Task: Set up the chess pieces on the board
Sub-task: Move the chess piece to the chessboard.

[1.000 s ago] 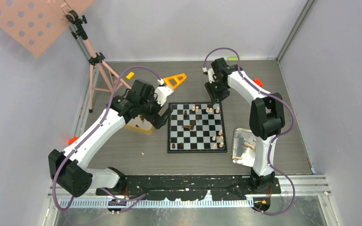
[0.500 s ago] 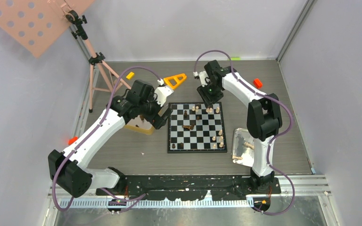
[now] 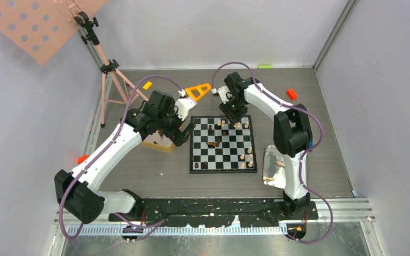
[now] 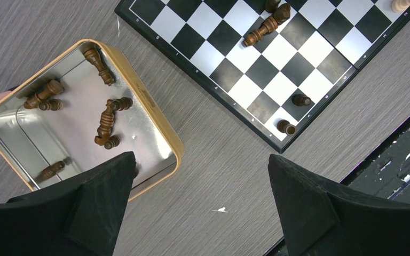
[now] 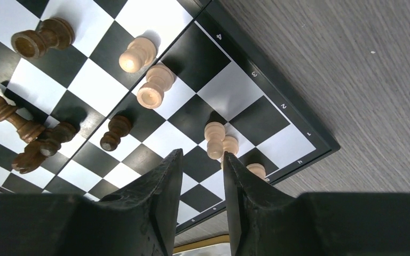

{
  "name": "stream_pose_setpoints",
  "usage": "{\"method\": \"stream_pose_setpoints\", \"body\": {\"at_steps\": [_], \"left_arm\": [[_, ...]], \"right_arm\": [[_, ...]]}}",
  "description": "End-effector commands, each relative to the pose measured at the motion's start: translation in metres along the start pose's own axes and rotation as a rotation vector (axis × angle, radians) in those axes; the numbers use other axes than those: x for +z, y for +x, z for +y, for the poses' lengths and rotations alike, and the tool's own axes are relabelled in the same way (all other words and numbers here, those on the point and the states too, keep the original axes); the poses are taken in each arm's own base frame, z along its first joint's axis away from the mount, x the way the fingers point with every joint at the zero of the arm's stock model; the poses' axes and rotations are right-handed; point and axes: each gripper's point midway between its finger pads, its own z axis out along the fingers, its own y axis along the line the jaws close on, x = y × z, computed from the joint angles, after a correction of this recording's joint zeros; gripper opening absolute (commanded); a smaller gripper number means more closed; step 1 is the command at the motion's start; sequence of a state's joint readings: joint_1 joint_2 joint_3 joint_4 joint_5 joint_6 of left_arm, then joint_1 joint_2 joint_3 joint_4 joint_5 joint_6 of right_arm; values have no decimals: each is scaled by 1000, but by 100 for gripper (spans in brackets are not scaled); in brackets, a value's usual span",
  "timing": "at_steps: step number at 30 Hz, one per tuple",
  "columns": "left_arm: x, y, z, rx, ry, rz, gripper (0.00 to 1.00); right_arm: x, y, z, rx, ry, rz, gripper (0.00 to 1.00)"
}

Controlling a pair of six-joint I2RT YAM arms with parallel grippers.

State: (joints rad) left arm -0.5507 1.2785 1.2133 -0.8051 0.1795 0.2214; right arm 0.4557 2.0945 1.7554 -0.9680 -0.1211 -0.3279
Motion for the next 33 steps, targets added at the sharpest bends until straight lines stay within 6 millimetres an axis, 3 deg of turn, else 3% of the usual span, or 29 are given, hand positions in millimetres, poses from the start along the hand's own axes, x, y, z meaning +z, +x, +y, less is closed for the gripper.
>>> {"method": "stream_pose_setpoints", "body": {"at_steps": [1, 22, 33], "left_arm": [[-6, -9, 0, 28, -5, -43, 98], [-6, -8, 0, 32, -7, -42, 98], [-6, -8, -1, 32, -4, -45, 98]], "right_arm": [[-8, -14, -3, -46, 20, -28, 39], [3, -8, -1, -64, 23, 22, 30], [-6, -10, 13, -75, -17, -3, 5]]}}
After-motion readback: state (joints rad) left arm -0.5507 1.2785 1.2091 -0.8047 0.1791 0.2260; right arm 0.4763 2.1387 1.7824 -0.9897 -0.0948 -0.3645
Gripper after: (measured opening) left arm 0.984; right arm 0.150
